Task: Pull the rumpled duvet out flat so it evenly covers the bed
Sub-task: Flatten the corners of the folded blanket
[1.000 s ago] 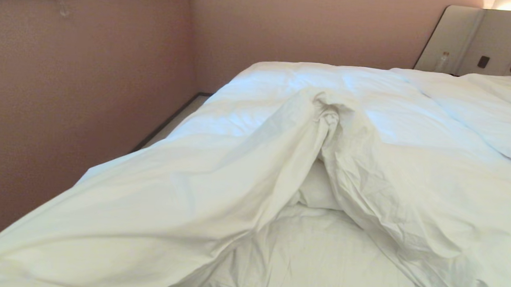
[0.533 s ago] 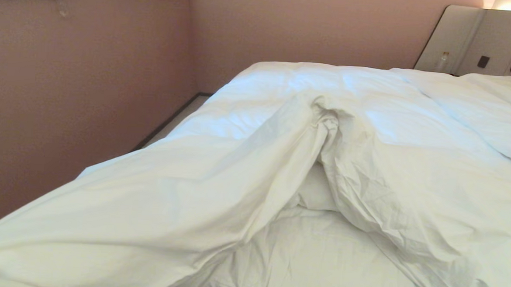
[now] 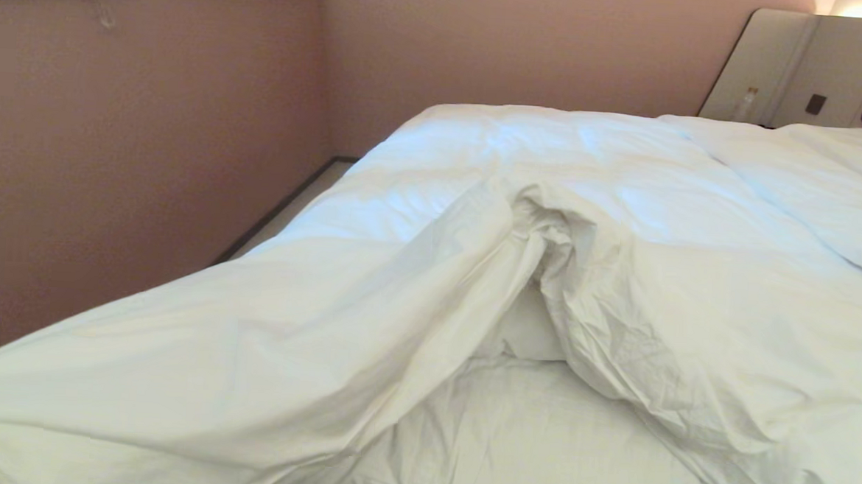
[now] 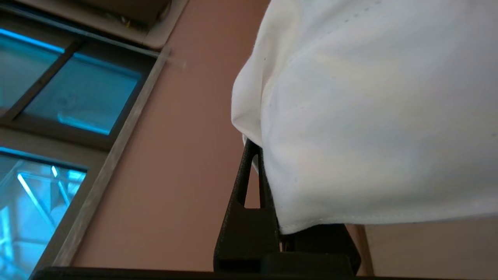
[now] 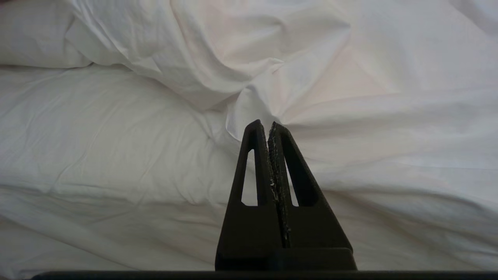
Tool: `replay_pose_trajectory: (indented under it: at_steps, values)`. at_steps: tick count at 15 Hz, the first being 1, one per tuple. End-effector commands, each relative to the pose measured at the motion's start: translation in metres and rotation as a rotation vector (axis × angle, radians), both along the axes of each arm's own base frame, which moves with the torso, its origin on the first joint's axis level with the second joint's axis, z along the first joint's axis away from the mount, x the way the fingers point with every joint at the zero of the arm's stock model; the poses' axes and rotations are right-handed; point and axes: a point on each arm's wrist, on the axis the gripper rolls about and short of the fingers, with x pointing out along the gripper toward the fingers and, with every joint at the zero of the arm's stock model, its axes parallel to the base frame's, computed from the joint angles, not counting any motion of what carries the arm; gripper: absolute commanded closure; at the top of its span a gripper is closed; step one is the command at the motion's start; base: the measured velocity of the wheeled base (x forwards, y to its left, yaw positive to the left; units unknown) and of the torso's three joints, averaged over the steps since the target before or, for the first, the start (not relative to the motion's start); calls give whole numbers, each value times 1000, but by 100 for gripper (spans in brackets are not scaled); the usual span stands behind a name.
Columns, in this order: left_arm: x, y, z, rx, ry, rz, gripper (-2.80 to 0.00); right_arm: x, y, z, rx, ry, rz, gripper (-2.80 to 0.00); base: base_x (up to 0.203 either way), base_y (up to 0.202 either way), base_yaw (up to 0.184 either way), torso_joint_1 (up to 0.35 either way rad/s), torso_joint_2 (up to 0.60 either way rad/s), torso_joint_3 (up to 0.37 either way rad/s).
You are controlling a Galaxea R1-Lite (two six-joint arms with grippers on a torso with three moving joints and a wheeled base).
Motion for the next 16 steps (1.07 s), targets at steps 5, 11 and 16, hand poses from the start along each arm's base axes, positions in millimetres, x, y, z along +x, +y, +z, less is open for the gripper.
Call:
replay_pose_trajectory:
  at_steps: [5,11,16]
  values:
    - [2,1,-6,66,54,93,0,0,0,0,0,0,2,0,0,0,0,0,0,0]
    - [6,1,-22,133,115,156,0,0,0,0,0,-1,2,0,0,0,0,0,0,0]
    - [6,1,-21,124,100,144,-280,0,0,0,0,-1,0,0,0,0,0,0,0,0]
